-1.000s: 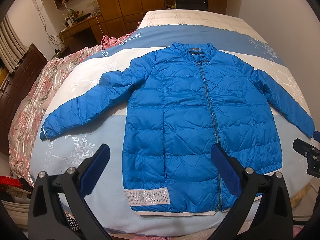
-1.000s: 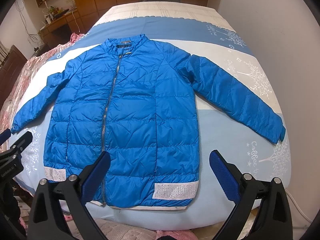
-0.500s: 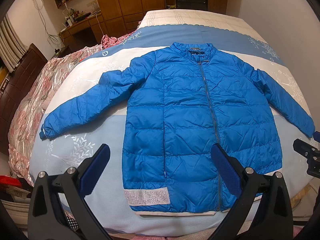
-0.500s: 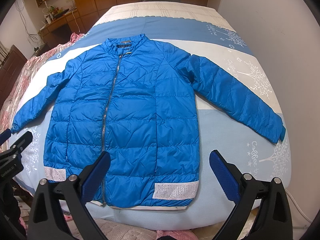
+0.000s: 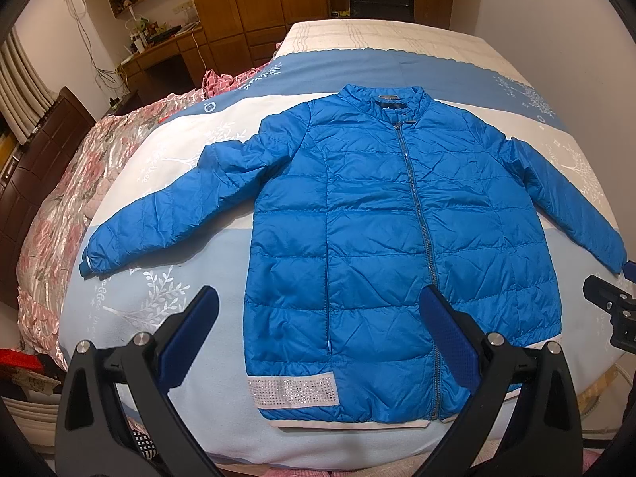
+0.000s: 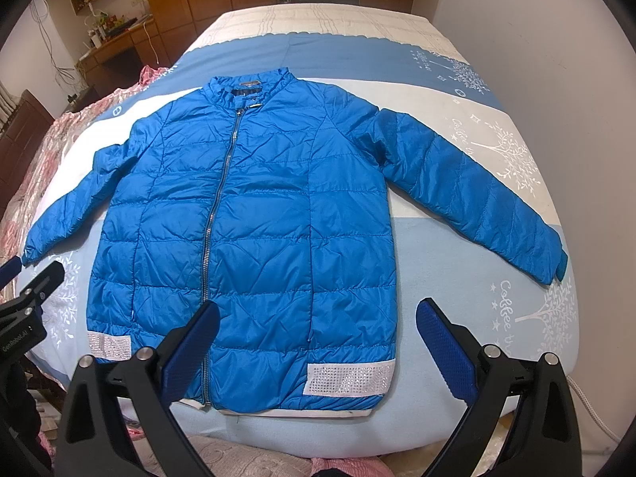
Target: Fold large clothes
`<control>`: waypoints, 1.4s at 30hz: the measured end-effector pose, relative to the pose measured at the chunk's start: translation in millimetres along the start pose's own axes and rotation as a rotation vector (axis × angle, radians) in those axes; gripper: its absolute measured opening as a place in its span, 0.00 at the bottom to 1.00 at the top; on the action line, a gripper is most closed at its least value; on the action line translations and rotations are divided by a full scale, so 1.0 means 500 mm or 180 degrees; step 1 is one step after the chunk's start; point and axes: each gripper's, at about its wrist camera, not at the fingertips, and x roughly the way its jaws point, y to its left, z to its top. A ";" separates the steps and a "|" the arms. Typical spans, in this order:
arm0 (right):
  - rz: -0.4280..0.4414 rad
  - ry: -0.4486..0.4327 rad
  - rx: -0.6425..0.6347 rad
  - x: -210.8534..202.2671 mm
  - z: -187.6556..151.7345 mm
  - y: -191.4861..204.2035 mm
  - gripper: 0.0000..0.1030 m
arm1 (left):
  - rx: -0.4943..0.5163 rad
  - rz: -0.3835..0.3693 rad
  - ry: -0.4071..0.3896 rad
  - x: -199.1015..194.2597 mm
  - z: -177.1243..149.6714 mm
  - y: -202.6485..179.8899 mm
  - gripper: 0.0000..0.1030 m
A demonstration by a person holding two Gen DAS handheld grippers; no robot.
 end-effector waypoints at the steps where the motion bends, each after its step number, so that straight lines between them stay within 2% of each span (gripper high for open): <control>1: 0.0000 -0.0005 0.0000 0.003 0.003 -0.005 0.96 | 0.0002 0.0001 -0.0001 -0.001 0.000 -0.001 0.97; 30: -0.0022 -0.0029 0.0009 0.001 0.007 -0.007 0.96 | 0.0038 0.0007 -0.0019 -0.003 0.009 -0.006 0.97; 37: -0.0123 -0.0166 0.0079 -0.012 0.005 -0.044 0.96 | 0.0125 -0.0023 -0.0076 -0.005 0.026 -0.034 0.97; 42: -0.0155 -0.0223 0.0249 -0.010 0.003 -0.100 0.96 | 0.0322 -0.0026 -0.0126 -0.007 0.051 -0.089 0.97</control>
